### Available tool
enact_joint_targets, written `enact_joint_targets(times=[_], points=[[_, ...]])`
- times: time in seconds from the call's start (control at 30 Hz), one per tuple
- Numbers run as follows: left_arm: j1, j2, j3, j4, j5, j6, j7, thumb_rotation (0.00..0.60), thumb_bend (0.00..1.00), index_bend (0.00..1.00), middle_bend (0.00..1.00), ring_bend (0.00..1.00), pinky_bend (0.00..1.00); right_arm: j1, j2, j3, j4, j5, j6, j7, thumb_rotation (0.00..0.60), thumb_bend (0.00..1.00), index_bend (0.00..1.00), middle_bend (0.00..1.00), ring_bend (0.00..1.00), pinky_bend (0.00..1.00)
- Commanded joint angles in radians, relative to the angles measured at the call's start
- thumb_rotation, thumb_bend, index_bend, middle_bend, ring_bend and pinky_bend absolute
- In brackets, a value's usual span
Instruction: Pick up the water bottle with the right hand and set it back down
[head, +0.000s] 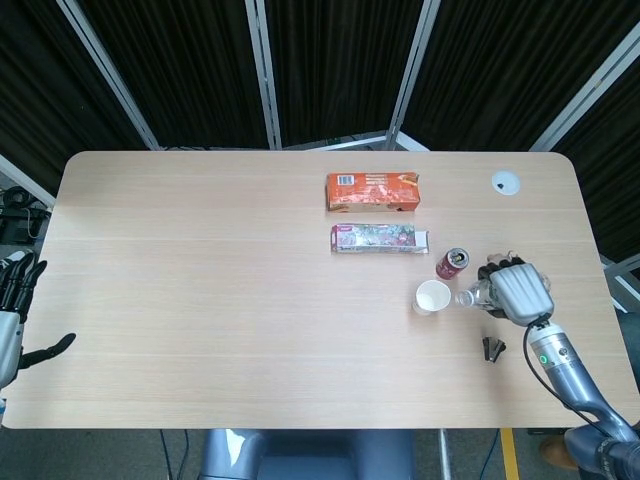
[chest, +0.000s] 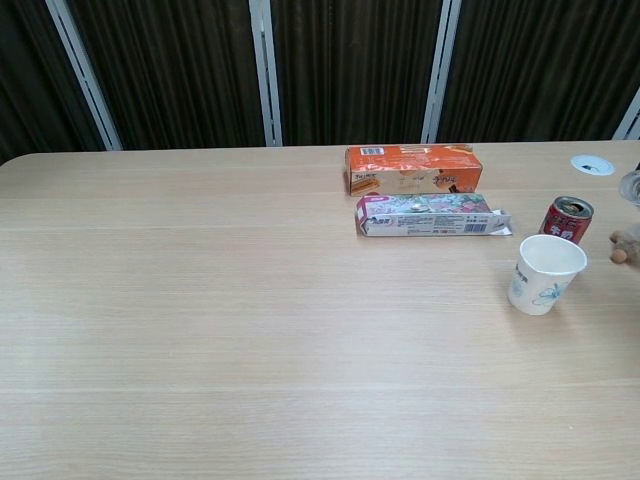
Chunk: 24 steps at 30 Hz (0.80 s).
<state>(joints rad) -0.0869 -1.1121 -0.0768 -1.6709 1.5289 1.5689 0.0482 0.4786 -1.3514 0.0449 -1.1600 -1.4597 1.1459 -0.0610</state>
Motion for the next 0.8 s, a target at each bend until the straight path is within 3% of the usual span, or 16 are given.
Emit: enact_joint_targets(times=[0.03,0.43,0.8], points=[[0.000,0.000,0.000,0.000,-0.001,0.000,0.001,0.600,0.00,0.00,0.00,0.00,0.00,0.008,-0.020,0.021,0.002,0.040,-0.025,-0.084,0.600,0.61,0.50,0.55,0.47,0.44],[-0.002,0.002,0.000,0.000,-0.005,-0.008,-0.004,0.600,0.00,0.00,0.00,0.00,0.00,0.031,-0.064,0.060,-0.045,0.135,-0.070,-0.316,0.600,0.62,0.50,0.56,0.48,0.44],[-0.003,0.005,-0.004,0.007,-0.016,-0.014,-0.014,0.600,0.00,0.00,0.00,0.00,0.00,0.047,-0.084,0.081,-0.043,0.194,-0.095,-0.402,0.600,0.63,0.50,0.56,0.48,0.45]])
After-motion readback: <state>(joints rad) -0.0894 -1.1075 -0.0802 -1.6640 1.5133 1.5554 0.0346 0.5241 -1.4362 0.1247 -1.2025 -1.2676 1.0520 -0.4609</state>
